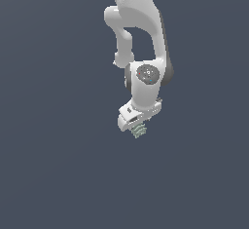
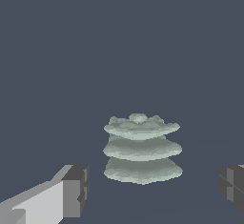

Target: Pick up the object and move it to a goal position.

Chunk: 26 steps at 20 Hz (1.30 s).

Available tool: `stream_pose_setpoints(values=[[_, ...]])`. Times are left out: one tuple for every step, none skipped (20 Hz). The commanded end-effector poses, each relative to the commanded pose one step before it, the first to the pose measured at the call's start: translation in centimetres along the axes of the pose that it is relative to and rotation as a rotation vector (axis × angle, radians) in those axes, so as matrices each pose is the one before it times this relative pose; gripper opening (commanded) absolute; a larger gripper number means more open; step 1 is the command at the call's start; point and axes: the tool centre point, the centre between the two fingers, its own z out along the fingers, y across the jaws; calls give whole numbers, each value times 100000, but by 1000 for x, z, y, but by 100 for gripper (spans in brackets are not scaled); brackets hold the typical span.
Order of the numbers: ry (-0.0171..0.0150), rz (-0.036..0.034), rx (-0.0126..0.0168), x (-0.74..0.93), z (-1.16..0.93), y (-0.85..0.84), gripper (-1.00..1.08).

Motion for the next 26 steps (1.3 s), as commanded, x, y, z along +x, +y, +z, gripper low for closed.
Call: stream_pose_setpoints(values=[[228,-2173,-101,179,181,-239,100],[27,-323,-8,27,30,-41,100],[10,-119,-3,12,9,-20,100],[-97,630,56,-56,-37,45,100],[0,0,0,-2,39,2,100],[0,0,0,-5,118,6,100],[0,0,0,-8,195,11,100],[9,-68,-5,4,266,-25,100],[9,-68,-5,0,343,-21,100],[9,-68,-4,-5,418,-18,100],[0,0,0,-27,499,25,100],[16,-118,-7,-3,559,-40,100],[14,-97,-5,-10,591,-26,100],[10,-68,-4,-10,520,-13,100],[10,-68,-5,-1,441,-14,100],[0,0,0,-7,369,23,100],[11,-68,-9,22,281,-16,100],[0,0,0,17,209,22,100],[0,0,0,28,130,21,100],[0,0,0,31,60,17,100],[0,0,0,14,13,7,100],[0,0,0,0,0,0,-100],[0,0,0,0,0,0,-100],[0,0,0,0,0,0,-100],[0,0,0,0,0,0,-100],[0,0,0,0,0,0,-100]])
